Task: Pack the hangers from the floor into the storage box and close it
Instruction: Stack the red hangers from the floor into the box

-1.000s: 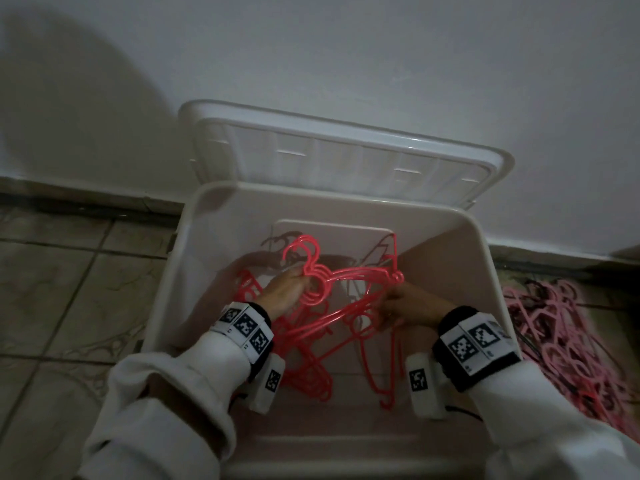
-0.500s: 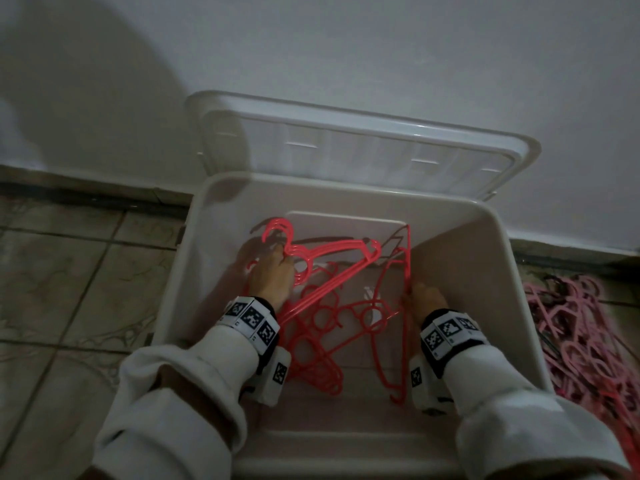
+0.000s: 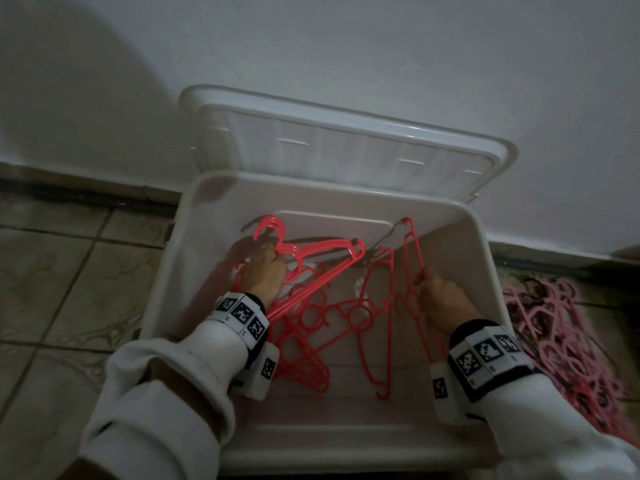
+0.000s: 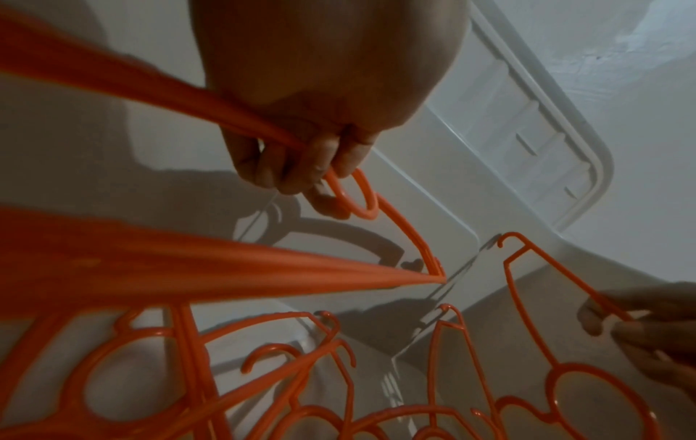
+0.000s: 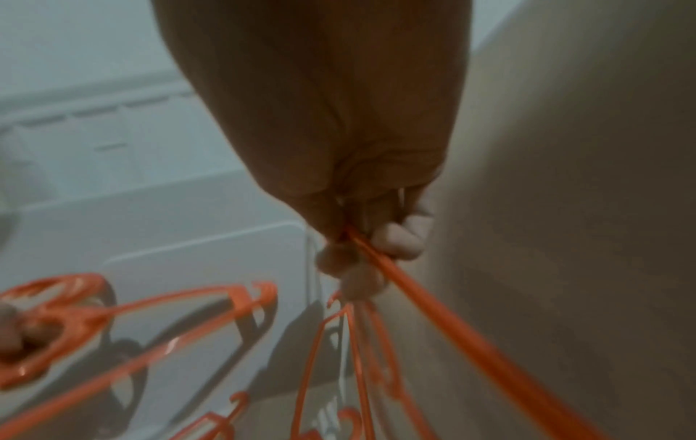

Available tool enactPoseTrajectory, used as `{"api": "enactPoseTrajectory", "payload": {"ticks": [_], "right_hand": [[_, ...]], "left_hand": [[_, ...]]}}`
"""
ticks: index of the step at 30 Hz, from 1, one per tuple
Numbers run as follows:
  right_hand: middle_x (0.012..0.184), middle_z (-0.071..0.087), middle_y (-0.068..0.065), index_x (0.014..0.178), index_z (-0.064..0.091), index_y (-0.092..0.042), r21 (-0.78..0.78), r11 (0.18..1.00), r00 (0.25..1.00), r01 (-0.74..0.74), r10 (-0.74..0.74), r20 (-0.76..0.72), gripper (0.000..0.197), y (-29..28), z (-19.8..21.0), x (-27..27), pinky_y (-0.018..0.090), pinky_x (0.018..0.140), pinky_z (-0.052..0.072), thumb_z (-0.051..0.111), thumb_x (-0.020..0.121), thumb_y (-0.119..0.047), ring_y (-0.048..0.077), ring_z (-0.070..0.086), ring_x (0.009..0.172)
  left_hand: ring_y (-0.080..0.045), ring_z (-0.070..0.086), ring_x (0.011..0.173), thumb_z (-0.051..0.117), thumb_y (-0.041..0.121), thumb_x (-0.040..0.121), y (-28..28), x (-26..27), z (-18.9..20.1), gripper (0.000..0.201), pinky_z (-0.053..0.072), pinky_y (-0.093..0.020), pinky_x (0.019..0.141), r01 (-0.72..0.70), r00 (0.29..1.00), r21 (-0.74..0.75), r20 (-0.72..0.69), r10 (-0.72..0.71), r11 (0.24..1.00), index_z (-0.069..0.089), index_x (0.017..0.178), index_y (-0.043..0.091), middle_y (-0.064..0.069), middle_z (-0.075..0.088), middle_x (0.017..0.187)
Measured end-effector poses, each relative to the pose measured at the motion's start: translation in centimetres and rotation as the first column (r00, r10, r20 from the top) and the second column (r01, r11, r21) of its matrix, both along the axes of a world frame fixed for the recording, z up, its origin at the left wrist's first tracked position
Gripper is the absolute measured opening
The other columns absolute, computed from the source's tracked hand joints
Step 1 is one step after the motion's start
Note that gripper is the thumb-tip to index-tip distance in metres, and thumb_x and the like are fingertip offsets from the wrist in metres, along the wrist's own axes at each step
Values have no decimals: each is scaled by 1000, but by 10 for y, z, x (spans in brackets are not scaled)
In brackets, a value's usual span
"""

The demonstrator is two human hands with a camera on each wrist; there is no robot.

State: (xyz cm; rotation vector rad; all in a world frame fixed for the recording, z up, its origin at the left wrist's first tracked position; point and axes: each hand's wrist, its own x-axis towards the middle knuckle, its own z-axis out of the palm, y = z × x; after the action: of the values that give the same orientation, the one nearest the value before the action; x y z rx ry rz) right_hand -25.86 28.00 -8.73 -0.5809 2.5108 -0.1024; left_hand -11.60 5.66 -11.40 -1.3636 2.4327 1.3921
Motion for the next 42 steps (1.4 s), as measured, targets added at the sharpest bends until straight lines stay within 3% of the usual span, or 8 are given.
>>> {"api": "enactPoseTrajectory", "payload": {"ticks": [4,8,14,17,24,30,35,42], "right_hand": [[75,65,12,91,40,-15,-174,976,985,-133,150,85,16,-2,25,8,33,62,52,36,88,0,28,62,55],[70,61,12,95,39,-14,-320,920,972,-226,233,-18,13,-12,48,10,39,65,52,39,89,-3,29,59,58],[55,59,-1,88,36,-17,-767,607,930,210,118,348,19,-41,48,22,15,44,42,25,100,-6,9,60,46],[50,61,0,84,32,-15,-704,551,827,448,44,561,19,-54,26,32,15,38,42,25,100,-7,10,61,43],[64,54,16,85,33,-12,-467,578,656,669,-165,737,17,-75,-19,52,22,41,52,29,101,-7,14,61,39],[73,67,15,81,60,0,-319,868,876,382,-230,425,26,-75,-36,50,36,64,57,44,95,-14,27,66,66],[57,62,3,73,55,-7,-239,878,704,416,-144,695,34,-74,-34,56,15,44,47,33,99,-5,3,59,40],[44,63,-3,75,49,-7,-237,846,628,477,-139,766,36,-67,-32,56,15,44,49,25,102,-11,4,61,42]], "left_hand": [[-34,50,113,32,24,97,4,4,0,36,35,-38,94,11,997,58,74,-15,998,49,125,8,-19,54,125],[-38,48,120,32,26,98,7,5,-9,42,40,-46,100,-41,999,196,31,35,980,45,131,2,-20,49,133],[-18,43,54,37,17,95,11,-2,-7,35,35,-29,58,-146,979,380,-78,189,913,48,62,10,-3,48,57],[-16,37,41,37,18,92,13,-5,-8,33,31,-25,49,-107,973,537,-117,199,837,51,64,8,0,44,41],[-9,46,46,49,19,86,18,-6,-4,19,31,-24,53,71,971,619,-223,87,782,58,70,15,6,55,50],[-16,54,94,53,20,90,18,-9,-10,31,40,-23,71,102,982,439,-185,-22,893,55,120,9,-5,61,106],[-17,56,105,55,20,89,17,-9,-15,14,40,-27,92,132,974,423,-223,-39,896,60,102,22,6,62,95],[-2,54,77,49,18,95,21,-3,-11,20,49,-20,77,176,951,418,-307,-44,891,57,113,14,8,57,89]]}}
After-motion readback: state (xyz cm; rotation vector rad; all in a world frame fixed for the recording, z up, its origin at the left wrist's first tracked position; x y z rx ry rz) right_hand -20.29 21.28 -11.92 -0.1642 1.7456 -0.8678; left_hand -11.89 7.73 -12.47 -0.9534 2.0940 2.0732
